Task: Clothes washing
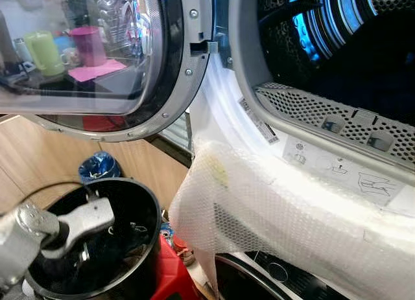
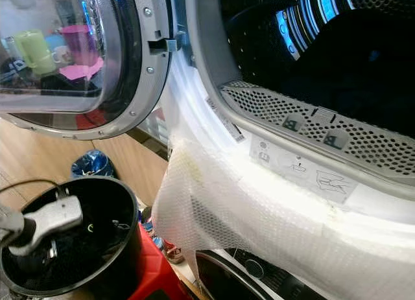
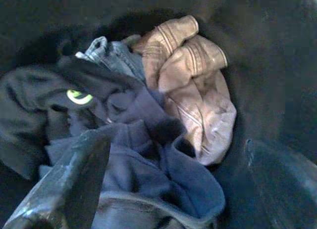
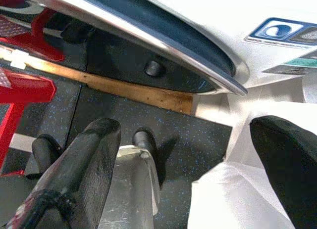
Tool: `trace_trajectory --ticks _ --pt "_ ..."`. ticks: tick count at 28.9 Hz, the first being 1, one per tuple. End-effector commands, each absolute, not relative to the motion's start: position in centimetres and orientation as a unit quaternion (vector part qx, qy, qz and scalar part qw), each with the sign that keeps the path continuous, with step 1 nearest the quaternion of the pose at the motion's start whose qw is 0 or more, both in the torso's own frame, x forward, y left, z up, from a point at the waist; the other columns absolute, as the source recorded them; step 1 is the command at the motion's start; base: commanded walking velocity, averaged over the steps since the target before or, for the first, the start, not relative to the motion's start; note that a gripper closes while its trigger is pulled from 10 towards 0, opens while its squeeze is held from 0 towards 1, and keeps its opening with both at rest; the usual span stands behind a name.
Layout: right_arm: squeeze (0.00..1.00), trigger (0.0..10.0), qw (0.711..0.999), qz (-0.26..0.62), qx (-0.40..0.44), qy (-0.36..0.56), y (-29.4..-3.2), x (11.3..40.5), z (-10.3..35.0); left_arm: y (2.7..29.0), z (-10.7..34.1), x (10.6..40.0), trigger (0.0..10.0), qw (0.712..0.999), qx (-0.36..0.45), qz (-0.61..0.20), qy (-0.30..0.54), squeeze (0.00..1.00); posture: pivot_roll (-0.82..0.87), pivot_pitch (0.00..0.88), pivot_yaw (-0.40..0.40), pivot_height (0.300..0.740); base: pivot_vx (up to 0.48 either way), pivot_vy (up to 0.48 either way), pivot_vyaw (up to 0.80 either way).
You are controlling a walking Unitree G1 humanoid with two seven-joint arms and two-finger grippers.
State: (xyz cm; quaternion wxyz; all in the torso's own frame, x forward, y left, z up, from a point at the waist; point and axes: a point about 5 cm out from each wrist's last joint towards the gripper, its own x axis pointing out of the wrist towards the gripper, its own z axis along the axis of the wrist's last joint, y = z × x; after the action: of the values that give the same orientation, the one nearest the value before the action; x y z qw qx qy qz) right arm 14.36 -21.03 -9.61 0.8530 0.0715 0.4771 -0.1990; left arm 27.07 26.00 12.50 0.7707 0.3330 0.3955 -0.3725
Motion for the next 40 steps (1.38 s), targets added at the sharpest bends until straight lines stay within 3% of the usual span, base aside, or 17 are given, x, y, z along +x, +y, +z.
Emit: trace_trajectory --ticks 1,6,13,20,21,22,23,29,40 --pt "0.0 10.0 0.851 -0.193 0.069 0.483 -20.7 14.1 -9.8 26.1 12.4 27.2 10.0 0.765 0.345 -0.369 0.4 1.0 0.21 0.067 0.017 0.74 0.0 0.0 0.0" --pt "0.0 10.0 0.85 -0.195 0.073 0.483 -20.6 14.2 -9.8 27.0 11.7 28.0 10.0 0.728 0.414 -0.348 0.421 1.0 0.21 0.064 0.01 0.74 0.0 0.0 0.0" --pt "0.0 10.0 0.851 -0.19 0.077 0.483 -20.3 14.4 -9.8 26.5 11.2 28.5 10.0 0.726 0.418 -0.349 0.421 1.0 0.2 0.061 0.01 0.74 0.0 0.0 0.0" --pt "0.0 10.0 0.85 -0.189 0.076 0.487 -20.3 14.3 -9.8 26.8 9.6 28.1 10.0 0.691 0.44 -0.353 0.452 1.0 0.2 0.057 0.006 0.74 0.0 0.0 0.0" --pt "0.0 10.0 0.849 -0.189 0.077 0.487 -20.3 14.3 -9.8 26.8 9.4 27.8 10.0 0.682 0.441 -0.355 0.462 0.4 0.2 0.057 0.006 0.74 0.0 0.0 0.0" --pt "0.0 10.0 0.85 -0.189 0.077 0.486 -20.4 14.3 -9.8 27.0 9.3 27.6 10.0 0.671 0.449 -0.358 0.468 0.0 0.2 0.057 0.003 0.74 0.0 0.0 0.0" --pt "0.0 10.0 0.85 -0.188 0.077 0.486 -20.4 14.4 -9.8 27.2 9.2 27.3 10.0 0.654 0.466 -0.363 0.473 0.0 0.2 0.057 0.003 0.74 0.0 0.0 0.0" --pt "0.0 10.0 0.851 -0.188 0.081 0.483 -20.4 14.6 -9.7 27.7 9.4 27.7 10.0 0.65 0.489 -0.337 0.475 0.0 0.2 0.057 0.003 0.74 0.0 0.0 0.0" --pt "0.0 10.0 0.853 -0.188 0.088 0.479 -20.5 14.9 -9.6 29.0 9.4 28.2 10.0 0.607 0.558 -0.294 0.483 0.0 0.19 0.062 -0.003 0.74 0.0 0.0 0.0"
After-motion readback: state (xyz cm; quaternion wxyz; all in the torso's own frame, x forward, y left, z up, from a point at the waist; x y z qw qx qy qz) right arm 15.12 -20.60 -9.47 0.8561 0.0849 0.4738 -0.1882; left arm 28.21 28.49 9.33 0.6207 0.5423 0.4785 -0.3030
